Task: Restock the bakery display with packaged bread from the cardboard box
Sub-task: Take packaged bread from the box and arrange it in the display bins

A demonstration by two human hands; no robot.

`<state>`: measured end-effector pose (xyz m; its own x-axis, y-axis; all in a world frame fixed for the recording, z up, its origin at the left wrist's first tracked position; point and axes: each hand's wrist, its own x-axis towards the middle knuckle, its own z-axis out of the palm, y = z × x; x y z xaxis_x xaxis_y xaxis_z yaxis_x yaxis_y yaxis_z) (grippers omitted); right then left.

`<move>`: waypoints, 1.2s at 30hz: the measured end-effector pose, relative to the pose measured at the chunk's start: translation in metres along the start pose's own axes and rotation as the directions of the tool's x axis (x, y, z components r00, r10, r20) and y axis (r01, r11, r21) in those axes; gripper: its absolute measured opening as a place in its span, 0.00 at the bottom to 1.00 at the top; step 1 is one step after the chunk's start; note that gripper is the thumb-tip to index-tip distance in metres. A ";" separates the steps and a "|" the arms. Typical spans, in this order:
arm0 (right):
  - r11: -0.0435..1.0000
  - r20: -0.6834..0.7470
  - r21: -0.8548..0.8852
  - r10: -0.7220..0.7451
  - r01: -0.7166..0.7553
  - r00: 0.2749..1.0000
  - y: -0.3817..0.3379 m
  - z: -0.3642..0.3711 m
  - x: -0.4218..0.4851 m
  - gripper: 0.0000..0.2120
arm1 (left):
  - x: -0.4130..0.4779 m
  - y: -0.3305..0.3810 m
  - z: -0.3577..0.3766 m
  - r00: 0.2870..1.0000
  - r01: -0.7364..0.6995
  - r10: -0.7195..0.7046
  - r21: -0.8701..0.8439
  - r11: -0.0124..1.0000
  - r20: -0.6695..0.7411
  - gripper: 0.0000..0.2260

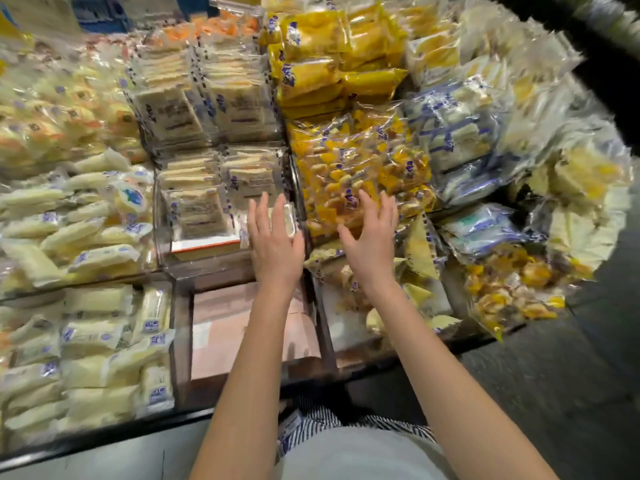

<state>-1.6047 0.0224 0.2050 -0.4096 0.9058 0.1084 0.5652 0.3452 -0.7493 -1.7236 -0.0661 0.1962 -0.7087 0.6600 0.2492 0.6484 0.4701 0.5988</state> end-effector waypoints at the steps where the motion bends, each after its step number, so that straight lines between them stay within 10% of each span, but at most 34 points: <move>1: 1.000 -0.007 -0.005 0.024 -0.024 1.000 0.014 -0.017 -0.003 0.30 | -0.006 0.017 0.009 0.999 -0.033 0.033 0.001 0.999 0.023 0.28; 15: 0.906 -0.210 0.068 0.422 -0.417 0.882 0.239 -0.268 -0.065 0.30 | -0.135 0.268 0.181 0.874 -0.341 0.373 -0.155 0.927 0.310 0.29; 36: 0.567 -0.628 0.443 0.749 -0.695 0.211 0.461 -0.545 -0.207 0.30 | -0.312 0.615 0.390 0.145 -0.657 0.877 -0.618 0.431 0.457 0.25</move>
<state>-0.8693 0.1280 0.1926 0.7863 0.6043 -0.1284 0.2878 -0.5423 -0.7894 -0.9947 0.2457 0.1897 0.5929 0.7765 0.2134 0.5735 -0.5932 0.5651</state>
